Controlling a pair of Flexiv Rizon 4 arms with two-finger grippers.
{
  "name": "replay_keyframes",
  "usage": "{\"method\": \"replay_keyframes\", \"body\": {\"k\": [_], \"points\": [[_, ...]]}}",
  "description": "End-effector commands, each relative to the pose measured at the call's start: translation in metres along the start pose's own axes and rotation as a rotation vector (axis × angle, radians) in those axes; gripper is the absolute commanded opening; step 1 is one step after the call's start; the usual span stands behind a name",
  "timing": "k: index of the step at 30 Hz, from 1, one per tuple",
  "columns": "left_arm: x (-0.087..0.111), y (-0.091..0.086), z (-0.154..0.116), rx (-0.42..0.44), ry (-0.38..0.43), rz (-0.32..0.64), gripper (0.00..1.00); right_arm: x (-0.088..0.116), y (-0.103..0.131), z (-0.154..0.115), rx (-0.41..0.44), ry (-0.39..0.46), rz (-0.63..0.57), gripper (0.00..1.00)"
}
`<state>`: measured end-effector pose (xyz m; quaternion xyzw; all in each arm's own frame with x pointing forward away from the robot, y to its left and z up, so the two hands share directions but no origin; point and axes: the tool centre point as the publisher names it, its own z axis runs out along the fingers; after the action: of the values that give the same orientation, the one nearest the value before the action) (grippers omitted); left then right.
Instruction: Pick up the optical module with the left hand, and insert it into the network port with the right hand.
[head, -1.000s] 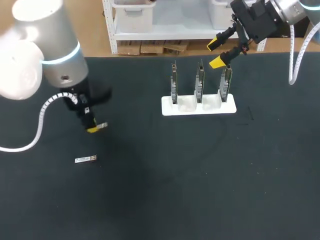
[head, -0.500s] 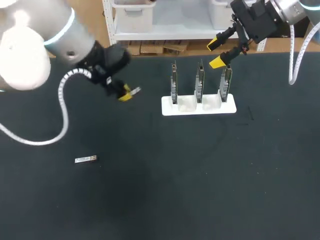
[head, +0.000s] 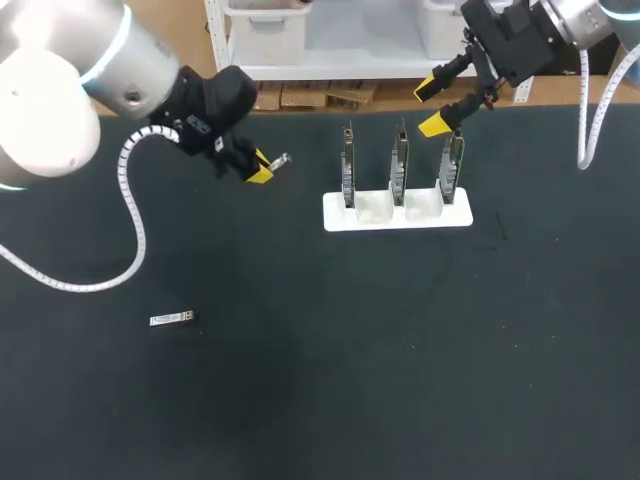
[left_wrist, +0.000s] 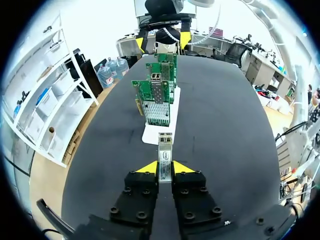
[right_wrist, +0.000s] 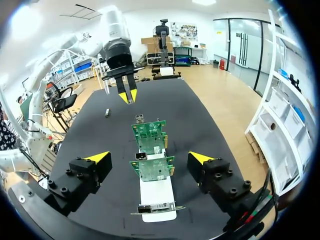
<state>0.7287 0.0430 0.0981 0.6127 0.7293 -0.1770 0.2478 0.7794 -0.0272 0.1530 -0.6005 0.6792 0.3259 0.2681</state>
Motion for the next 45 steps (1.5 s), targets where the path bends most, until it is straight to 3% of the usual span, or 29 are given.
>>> {"method": "replay_keyframes", "body": {"k": [1, 5, 10, 16, 27, 34, 45], "points": [[0.000, 0.000, 0.000, -0.001, -0.002, 0.001, 0.00, 0.000, 0.001, 0.000, 0.003, 0.000, 0.000, 1.00], [-0.001, -0.007, 0.012, 0.016, -0.073, -0.049, 0.00, 0.000, 0.001, 0.000, 0.003, 0.000, 0.000, 1.00], [-0.036, 0.011, 0.015, -0.021, -0.146, 0.021, 0.00, 0.000, 0.001, 0.000, 0.003, 0.000, 0.000, 1.00], [-0.074, 0.034, 0.015, -0.032, -0.149, 0.136, 0.00, 0.000, 0.001, 0.000, 0.003, 0.000, 0.000, 1.00], [-0.087, 0.033, 0.005, -0.065, -0.176, 0.160, 0.00, 0.000, 0.001, 0.000, 0.003, 0.000, 0.000, 1.00], [-0.095, 0.031, -0.004, -0.082, -0.255, 0.185, 0.00, 0.000, 0.001, 0.000, 0.003, 0.000, 0.000, 1.00], [-0.124, 0.036, 0.009, 0.024, -0.370, 0.257, 0.00, 0.000, 0.001, 0.000, 0.003, 0.000, 0.000, 1.00]]}}
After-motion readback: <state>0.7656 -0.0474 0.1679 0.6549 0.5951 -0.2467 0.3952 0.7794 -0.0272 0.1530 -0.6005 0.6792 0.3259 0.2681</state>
